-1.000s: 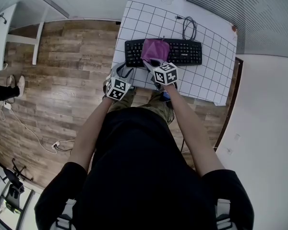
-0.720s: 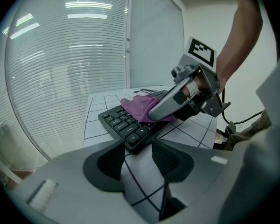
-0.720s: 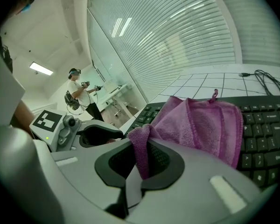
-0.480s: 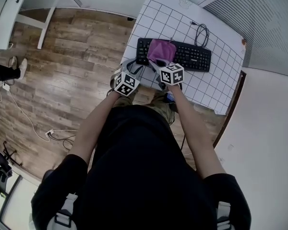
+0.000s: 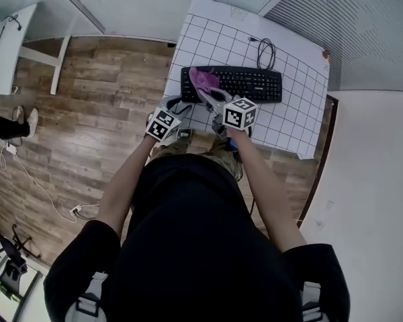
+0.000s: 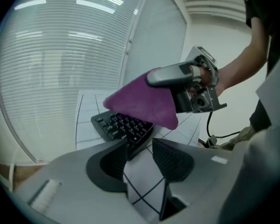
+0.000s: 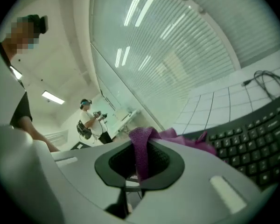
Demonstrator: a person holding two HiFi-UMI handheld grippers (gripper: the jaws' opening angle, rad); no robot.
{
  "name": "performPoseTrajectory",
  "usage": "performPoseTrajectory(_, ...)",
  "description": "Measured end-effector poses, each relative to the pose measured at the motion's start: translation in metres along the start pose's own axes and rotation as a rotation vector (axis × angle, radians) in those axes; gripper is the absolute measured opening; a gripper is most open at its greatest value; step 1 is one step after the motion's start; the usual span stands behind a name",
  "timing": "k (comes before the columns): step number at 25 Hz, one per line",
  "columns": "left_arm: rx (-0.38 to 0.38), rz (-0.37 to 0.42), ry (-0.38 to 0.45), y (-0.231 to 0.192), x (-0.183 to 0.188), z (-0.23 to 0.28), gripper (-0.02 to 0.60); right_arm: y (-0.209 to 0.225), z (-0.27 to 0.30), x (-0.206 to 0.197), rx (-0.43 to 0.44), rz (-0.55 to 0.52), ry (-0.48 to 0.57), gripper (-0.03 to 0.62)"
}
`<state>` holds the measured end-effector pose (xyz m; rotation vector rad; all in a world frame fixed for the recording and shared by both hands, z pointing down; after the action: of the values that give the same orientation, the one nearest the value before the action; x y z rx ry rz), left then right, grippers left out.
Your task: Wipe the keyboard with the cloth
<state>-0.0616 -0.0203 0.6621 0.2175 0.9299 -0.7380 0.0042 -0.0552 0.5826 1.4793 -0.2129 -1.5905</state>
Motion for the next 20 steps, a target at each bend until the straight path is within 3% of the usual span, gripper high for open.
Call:
performPoseTrajectory(4,0.0,0.104,0.189,0.006,0.071,-0.024,0.115,-0.028,-0.071,0.061,-0.09,-0.124,0.264,0.037)
performPoseTrajectory(9,0.093,0.127,0.517,0.027,0.199,-0.067,0.017,-0.072,-0.154,0.102,-0.284,-0.284,0.538,0.029)
performPoseTrajectory(12,0.091,0.154,0.649,0.061,0.254,-0.092,0.002,-0.101,-0.188,0.107,-0.462,-0.458,0.581,0.029)
performPoseTrajectory(15,0.06,0.186,0.714,0.093,0.28,-0.107,0.002,-0.121,-0.212,0.115,-0.639,-0.64,0.546,0.032)
performPoseTrajectory(20,0.054,0.204,0.723,0.122,0.286,-0.111,0.002,-0.15,-0.238,0.13,-0.725,-0.762,0.559,0.028)
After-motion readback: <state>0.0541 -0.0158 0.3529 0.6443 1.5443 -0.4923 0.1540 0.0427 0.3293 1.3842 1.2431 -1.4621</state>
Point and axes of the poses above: the fingertips, and each gripper's own axes: z forward along the fingers, y to its right, x out of its top, the point moved 2 cm from there along -z, backward along the fingers, and after that the axes turned 6 degrees about x, right-handed, at the moved point
